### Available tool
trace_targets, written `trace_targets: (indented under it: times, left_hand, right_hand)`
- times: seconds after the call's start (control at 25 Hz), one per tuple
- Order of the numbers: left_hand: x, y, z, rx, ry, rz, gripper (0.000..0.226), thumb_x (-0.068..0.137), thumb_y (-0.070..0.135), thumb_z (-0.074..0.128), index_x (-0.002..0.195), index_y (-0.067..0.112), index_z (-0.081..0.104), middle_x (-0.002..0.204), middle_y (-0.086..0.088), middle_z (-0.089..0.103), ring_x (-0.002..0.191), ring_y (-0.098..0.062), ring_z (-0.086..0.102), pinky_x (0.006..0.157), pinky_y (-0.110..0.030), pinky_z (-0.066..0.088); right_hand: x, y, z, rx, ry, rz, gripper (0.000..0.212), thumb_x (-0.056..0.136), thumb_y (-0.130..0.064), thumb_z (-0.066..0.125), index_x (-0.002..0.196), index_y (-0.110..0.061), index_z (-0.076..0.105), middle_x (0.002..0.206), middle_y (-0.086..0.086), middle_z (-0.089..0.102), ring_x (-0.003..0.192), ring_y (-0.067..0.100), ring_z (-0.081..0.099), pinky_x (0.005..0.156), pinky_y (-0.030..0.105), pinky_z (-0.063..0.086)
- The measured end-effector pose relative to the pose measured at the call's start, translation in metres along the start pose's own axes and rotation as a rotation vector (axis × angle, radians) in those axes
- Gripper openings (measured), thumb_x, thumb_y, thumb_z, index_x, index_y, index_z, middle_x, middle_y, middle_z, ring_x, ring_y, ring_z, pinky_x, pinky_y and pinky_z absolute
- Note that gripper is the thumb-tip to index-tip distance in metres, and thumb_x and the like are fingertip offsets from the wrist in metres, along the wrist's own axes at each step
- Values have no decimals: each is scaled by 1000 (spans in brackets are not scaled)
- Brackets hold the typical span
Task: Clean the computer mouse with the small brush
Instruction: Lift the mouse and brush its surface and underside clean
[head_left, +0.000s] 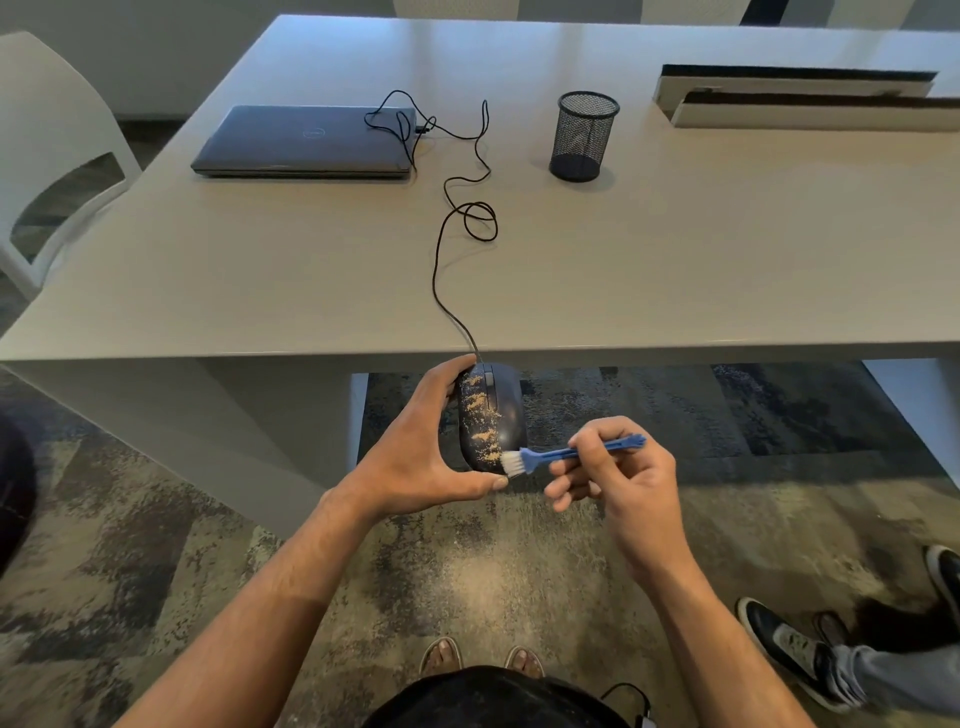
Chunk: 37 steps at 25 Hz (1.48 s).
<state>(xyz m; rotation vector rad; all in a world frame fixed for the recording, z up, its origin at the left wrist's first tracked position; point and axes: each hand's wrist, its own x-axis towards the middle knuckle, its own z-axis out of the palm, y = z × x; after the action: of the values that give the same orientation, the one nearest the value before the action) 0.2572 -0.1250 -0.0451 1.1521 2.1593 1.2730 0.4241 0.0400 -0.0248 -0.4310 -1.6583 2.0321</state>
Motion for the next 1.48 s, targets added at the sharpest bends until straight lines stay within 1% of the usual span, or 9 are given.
trace_targets:
  times: [0.12,0.32,0.44,0.52,0.72,0.96,1.16,1.36,1.48]
  left_hand:
    - [-1,0,-1,5,-5,-9,118,59,53,90,153,35,22,153,12,35,142,-5,37,120,-36,32]
    - [0,1,-1,23,-19,-15,119,58,54,89,154,33,21,153,12,34,142,-2,35,121,-33,31]
    - [0,2,-1,32,-17,-16,119,59,53,90,154,33,21,153,11,34,142,-5,36,120,-35,31]
    - [-2,0,-2,25,-12,-22,118,59,52,90,154,33,21,153,11,34,142,-5,36,120,-35,31]
    - [-3,-1,1,29,-7,-17,119,60,51,90,154,31,21,153,11,36,142,-5,36,119,-31,31]
    - [-5,-4,1,16,11,-35,119,59,53,90,153,37,20,153,15,33,141,0,35,116,-22,29]
    - [-2,-1,5,26,-3,-21,119,59,51,89,154,31,21,152,14,34,139,4,34,113,-12,27]
    - [-4,-3,6,24,-14,-30,118,60,49,90,153,34,20,152,14,34,139,3,35,112,-12,28]
    - [-4,-4,8,22,-14,-35,118,60,48,91,153,35,20,152,13,34,138,4,35,111,-11,28]
  right_hand:
    - [3,-3,-12,18,88,-13,13,94,-20,59,85,-12,64,69,16,70,53,26,69,48,32,57]
    - [0,0,0,16,-73,-12,14,94,-25,63,87,-13,65,71,18,70,55,27,69,48,32,57]
    - [5,-1,1,12,15,-17,13,94,-19,59,88,-8,61,70,15,70,53,25,69,47,31,57]
    - [8,-5,-6,42,73,-26,12,93,-21,59,85,-13,63,68,13,69,52,24,67,47,30,57]
    - [9,1,6,37,-44,11,12,94,-22,61,88,-12,64,70,15,70,52,25,69,47,30,57]
    - [13,-1,-6,-29,206,25,24,91,-32,62,85,-9,61,63,10,67,46,23,63,42,32,52]
    - [16,-1,10,-16,90,10,23,94,-31,62,89,-8,63,65,11,69,48,23,67,43,31,55]
    - [19,-4,1,-129,257,8,28,93,-35,62,91,-7,63,66,10,70,51,24,68,47,32,57]
    - [21,-9,5,-102,224,5,27,94,-36,63,92,-9,63,67,10,71,52,23,68,48,31,57]
